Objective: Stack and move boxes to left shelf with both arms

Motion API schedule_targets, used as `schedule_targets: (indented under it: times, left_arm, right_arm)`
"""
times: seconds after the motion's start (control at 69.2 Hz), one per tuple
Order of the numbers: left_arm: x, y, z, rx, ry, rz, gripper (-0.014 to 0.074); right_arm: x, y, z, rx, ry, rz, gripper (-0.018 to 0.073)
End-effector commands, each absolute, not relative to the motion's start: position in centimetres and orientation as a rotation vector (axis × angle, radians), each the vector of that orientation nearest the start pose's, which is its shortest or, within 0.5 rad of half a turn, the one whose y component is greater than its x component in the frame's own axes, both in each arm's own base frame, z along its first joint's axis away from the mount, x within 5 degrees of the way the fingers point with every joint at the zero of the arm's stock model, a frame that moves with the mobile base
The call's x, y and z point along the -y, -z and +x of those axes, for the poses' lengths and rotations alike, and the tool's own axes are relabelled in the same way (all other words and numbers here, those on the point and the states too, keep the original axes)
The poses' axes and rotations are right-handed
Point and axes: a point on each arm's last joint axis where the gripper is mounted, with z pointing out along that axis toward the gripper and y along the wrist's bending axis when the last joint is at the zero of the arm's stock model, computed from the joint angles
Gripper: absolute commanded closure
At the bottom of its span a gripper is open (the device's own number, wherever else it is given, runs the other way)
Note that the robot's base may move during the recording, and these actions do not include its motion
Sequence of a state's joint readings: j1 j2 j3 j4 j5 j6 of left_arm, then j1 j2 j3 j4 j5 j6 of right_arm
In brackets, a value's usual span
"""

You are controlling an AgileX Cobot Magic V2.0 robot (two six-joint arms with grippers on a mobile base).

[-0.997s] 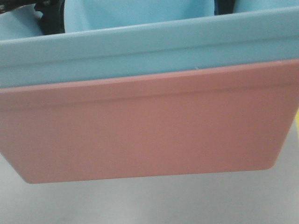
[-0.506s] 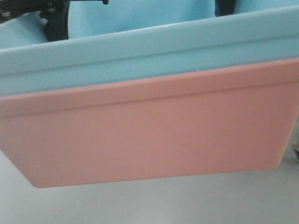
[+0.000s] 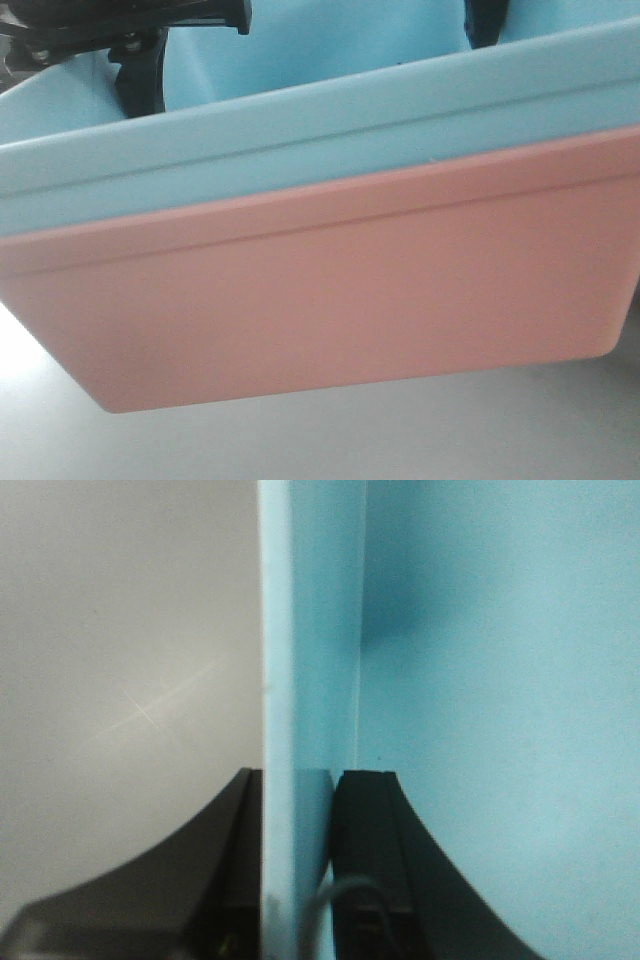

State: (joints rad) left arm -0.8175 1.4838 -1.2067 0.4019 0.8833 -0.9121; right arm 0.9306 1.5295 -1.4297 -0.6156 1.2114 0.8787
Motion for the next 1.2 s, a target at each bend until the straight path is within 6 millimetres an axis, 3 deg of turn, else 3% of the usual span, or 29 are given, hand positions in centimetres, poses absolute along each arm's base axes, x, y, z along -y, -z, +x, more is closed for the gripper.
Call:
schedule_targets:
  times: [0.0, 1.185]
  left_arm:
    - [23.08, -34.38, 22.78, -2.317, 0.5, 0.176, 0.0606]
    - [23.08, -34.38, 22.78, -2.317, 0.5, 0.176, 0.0606]
  right_arm:
    - [-22.4, -37.8, 21.28, -2.402, -0.01, -0.229, 0.0506]
    - [-22.34, -37.78, 21.25, -2.407, -0.001, -0.227, 0.0506]
